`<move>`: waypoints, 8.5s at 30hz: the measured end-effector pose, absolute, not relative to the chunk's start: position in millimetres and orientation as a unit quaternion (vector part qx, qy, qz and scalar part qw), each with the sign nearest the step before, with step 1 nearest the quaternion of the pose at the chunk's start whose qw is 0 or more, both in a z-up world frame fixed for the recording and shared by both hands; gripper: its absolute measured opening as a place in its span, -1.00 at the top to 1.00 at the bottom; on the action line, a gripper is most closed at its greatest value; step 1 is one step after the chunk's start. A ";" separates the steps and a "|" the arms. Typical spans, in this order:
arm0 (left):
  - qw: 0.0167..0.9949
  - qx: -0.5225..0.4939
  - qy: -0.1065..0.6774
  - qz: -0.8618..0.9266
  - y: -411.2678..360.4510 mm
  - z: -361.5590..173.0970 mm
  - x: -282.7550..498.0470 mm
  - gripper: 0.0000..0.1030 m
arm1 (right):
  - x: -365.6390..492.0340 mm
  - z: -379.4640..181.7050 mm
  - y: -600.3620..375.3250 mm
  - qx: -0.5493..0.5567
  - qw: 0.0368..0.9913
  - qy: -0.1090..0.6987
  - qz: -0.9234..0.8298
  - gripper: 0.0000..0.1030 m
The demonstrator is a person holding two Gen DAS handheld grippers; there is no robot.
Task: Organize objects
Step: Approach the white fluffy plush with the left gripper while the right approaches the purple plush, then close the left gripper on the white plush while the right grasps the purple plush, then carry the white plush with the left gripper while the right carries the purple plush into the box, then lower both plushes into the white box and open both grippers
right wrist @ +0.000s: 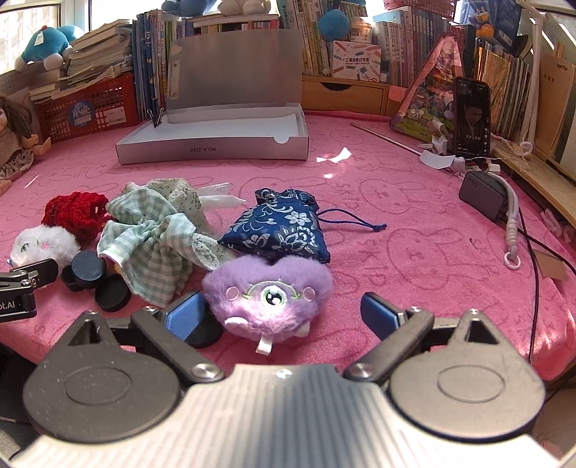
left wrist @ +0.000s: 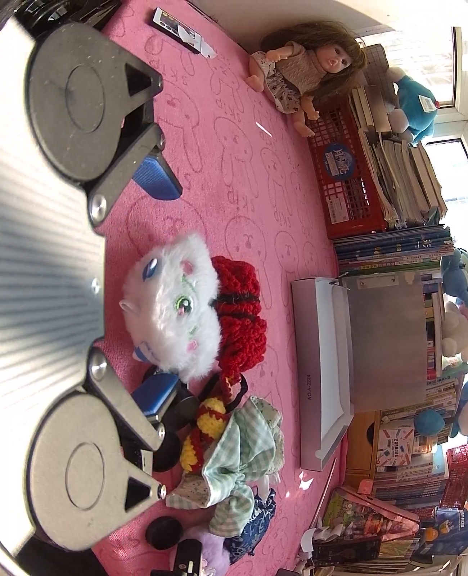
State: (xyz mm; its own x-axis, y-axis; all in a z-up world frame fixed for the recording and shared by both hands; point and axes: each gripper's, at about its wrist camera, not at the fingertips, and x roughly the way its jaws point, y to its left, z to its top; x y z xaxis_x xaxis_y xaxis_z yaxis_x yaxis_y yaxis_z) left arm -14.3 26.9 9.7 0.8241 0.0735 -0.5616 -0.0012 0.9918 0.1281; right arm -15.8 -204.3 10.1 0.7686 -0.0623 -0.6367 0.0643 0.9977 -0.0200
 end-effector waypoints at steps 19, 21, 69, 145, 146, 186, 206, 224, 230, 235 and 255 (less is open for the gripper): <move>0.960 0.017 0.278 0.011 35.3 -9.7 -4.8 -1.00 | -14.4 -2.3 -202.3 0.010 0.952 0.307 -0.015 -0.75; 0.962 0.016 0.274 0.007 35.4 -9.3 -5.0 -0.99 | -15.1 -3.3 -201.2 0.008 0.951 0.307 -0.013 -0.72; 0.969 0.038 0.246 -0.002 29.2 -11.2 2.4 -0.84 | -13.2 2.3 -203.9 0.017 0.947 0.319 -0.015 -0.57; 0.967 -0.005 0.235 -0.095 32.9 91.5 146.6 -0.73 | 114.1 90.4 -244.0 0.046 0.962 0.268 0.029 -0.49; 0.967 -0.004 0.234 -0.095 32.2 92.5 150.0 -0.73 | 116.4 90.7 -244.6 0.045 0.962 0.268 0.029 -0.49; 0.968 0.027 0.230 -0.098 9.6 106.4 281.6 -0.73 | 240.7 108.0 -242.0 0.010 0.961 0.276 0.029 -0.49; 0.951 0.042 0.304 -0.039 3.3 63.1 374.7 -0.73 | 333.3 70.1 -222.7 0.040 0.936 0.346 0.060 -0.50; 0.935 0.045 0.349 -0.040 7.8 36.8 384.7 -0.74 | 355.1 25.6 -206.2 0.039 0.918 0.392 0.048 -0.51; 0.932 0.056 0.357 -0.039 6.7 31.9 384.7 -0.76 | 354.6 20.1 -208.2 0.041 0.916 0.395 0.048 -0.58; 0.929 0.079 0.358 -0.042 2.4 31.2 381.1 -0.80 | 351.6 21.9 -215.0 0.050 0.920 0.386 0.051 -0.90; 0.945 0.052 0.312 -0.085 4.9 74.5 319.3 -0.85 | 297.5 66.2 -219.3 0.037 0.938 0.334 0.082 -1.00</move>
State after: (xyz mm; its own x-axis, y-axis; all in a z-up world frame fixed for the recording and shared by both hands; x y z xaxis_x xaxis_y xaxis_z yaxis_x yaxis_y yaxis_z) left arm 319.3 4.9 74.5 0.7915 -0.1275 -0.5978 0.1928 0.9801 0.0462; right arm 297.5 -219.3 66.2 0.7635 0.1782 -0.6208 -0.1281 0.9839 0.1249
